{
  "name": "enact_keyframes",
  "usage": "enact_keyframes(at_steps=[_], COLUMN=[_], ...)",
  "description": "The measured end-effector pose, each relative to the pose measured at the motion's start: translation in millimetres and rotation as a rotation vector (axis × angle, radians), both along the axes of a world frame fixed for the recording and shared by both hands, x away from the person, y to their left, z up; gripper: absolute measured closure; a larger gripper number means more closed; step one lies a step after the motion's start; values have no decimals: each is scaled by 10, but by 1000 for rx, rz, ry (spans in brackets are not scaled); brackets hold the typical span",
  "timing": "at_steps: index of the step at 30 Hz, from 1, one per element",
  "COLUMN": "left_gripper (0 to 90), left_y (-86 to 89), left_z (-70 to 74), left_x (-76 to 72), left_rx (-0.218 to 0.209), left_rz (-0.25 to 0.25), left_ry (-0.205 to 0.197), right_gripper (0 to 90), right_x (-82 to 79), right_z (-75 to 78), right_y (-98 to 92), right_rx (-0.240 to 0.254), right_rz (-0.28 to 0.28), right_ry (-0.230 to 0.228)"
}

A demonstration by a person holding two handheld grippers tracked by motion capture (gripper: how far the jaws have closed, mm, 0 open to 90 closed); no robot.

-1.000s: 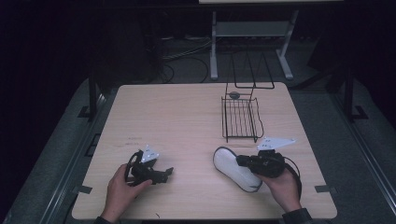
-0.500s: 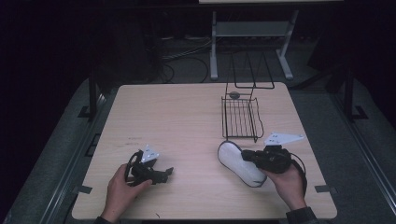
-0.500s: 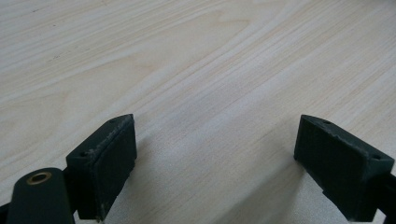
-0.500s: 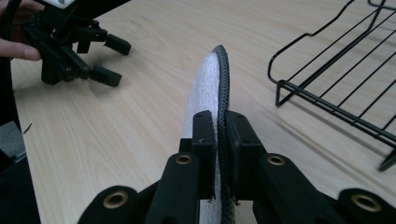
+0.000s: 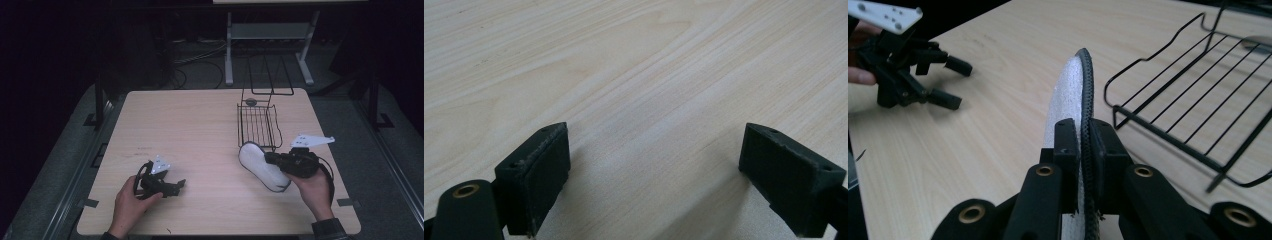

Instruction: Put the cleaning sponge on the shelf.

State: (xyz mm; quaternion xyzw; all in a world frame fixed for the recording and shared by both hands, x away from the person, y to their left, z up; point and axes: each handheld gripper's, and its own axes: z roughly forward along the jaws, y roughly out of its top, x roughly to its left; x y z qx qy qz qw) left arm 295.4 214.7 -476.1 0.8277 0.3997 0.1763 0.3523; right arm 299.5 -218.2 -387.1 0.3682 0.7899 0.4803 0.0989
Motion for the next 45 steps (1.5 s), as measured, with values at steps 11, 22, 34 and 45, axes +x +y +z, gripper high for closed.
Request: enact_keyframes(at_steps=[11, 22, 34, 45], left_gripper=[122, 122, 122, 122], left_y=[-1, -1, 2, 1], left_z=[-1, 0, 2, 3], left_x=[1, 1, 1, 0], left_rx=[-2, -2, 4, 3], left_rz=[1, 1, -1, 0], left_ry=[-2, -2, 0, 3], right_gripper=[830, 830, 830, 829], right_x=[180, 374, 608, 889], right_z=[179, 244, 267, 259], right_y=[-141, -193, -246, -301], right_rx=[30, 58, 77, 95], right_rz=[-46, -77, -111, -139], right_ry=[-50, -60, -53, -27])
